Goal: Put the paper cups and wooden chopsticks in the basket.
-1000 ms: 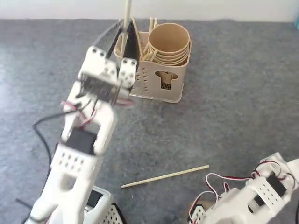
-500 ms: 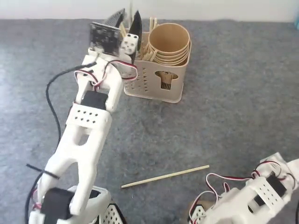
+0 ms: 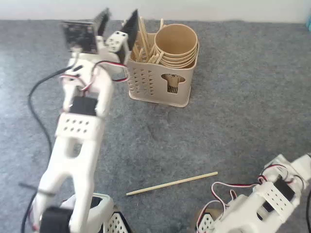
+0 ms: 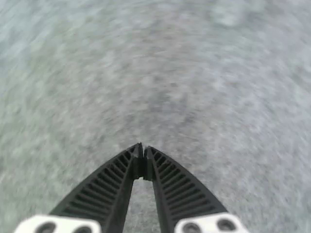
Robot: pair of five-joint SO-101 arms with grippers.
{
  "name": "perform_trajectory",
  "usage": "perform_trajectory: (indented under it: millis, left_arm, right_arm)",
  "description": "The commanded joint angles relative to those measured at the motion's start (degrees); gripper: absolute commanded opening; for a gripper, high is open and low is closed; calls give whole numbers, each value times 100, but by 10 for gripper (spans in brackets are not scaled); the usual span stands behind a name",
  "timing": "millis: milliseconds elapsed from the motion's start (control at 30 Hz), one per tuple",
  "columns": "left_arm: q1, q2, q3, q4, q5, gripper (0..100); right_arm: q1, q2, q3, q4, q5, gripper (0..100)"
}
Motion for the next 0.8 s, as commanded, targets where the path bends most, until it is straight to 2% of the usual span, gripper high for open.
perform_trajectory:
  millis: [0,100,233,333,533,767]
  left_arm:
    - [-404,-1187,-136,1556,62,233]
    - [-862,-1855,-92,2681,88,233]
    - [-1354,-2743,497,2804,88,233]
    - [-1635,-3552,1182,2804,79,233]
    - [-2048,-5178,2765,2831,97,233]
    - [-2180,-6470,4180,3411,97,233]
  right_arm:
    - [-277,-163,-70,163,360,8]
    - [-532,-163,-158,295,440,8]
    - [-989,-163,-712,1024,484,8]
    - [-1455,-163,-1398,2062,782,9]
    - [-3134,-163,-2673,4233,1723,9]
    - [-4919,-163,-3323,5209,2743,9]
